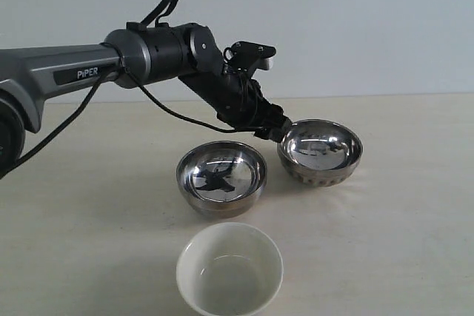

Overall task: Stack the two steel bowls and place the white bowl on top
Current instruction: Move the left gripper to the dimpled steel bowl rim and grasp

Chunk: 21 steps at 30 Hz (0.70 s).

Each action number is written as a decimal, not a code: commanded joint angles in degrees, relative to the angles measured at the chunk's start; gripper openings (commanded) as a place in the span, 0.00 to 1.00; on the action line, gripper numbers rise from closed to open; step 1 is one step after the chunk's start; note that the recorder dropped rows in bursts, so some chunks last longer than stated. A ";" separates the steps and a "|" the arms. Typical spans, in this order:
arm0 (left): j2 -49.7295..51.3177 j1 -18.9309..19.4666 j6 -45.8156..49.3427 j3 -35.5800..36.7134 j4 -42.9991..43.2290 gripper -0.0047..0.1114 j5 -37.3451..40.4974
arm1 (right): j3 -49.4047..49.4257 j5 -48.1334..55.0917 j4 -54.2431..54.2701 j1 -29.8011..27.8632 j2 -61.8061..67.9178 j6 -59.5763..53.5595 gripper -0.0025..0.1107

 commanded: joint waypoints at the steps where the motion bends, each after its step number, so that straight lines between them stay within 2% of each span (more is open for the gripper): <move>1: 0.22 -0.68 -0.67 -0.60 0.61 0.57 -0.53 | -0.03 -0.61 -0.46 -0.38 0.14 -0.16 0.02; 21: 0.55 -2.79 -3.24 -0.60 -1.00 0.57 -3.32 | -0.03 -0.61 -0.46 -0.38 0.14 0.00 0.02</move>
